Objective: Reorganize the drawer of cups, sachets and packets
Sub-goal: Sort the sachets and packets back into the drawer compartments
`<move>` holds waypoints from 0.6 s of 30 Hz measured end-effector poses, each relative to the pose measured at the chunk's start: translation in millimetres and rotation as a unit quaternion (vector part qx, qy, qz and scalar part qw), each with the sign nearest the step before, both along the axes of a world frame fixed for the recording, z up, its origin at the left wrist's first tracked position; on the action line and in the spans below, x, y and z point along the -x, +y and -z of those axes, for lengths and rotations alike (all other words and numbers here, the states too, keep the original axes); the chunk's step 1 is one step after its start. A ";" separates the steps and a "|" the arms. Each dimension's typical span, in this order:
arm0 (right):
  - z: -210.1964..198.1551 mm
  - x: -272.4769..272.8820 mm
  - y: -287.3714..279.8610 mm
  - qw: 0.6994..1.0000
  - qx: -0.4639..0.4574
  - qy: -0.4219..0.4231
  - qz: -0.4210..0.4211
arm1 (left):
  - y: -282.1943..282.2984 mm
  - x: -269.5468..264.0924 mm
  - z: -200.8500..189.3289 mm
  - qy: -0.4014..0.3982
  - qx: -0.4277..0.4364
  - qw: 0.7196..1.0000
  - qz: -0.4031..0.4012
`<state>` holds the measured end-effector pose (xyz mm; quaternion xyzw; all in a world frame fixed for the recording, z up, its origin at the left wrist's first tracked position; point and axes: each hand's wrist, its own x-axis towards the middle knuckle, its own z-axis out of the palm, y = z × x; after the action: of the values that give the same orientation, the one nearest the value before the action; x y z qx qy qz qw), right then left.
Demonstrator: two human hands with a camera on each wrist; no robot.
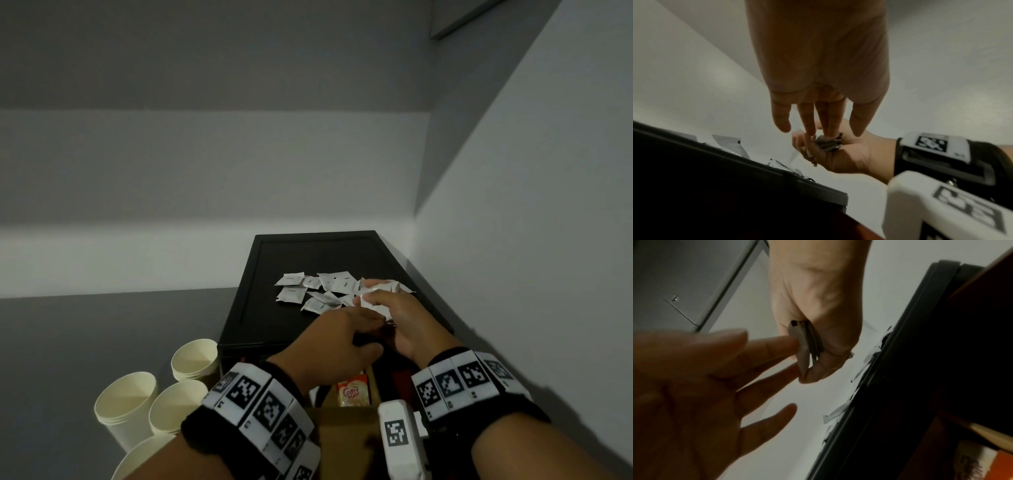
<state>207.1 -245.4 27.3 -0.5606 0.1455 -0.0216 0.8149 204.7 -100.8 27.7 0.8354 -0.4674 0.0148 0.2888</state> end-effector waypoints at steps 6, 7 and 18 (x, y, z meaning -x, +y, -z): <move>3.0 1.7 -8.7 1.000 -0.001 0.006 0.016 | 10.0 -38.2 7.4 0.002 -0.019 0.983 -0.185; 3.2 1.1 -10.4 1.000 0.006 0.003 0.024 | 11.4 -46.5 10.7 -0.010 -0.047 0.976 -0.210; 7.6 3.5 -19.5 0.998 -0.040 -0.025 0.031 | 1.1 -76.5 21.6 0.051 -0.162 0.960 -0.224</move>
<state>203.6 -264.9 19.6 -0.5221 0.1430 -0.0551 0.8390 281.2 -99.7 6.0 0.9540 -0.2489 -0.0389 0.1624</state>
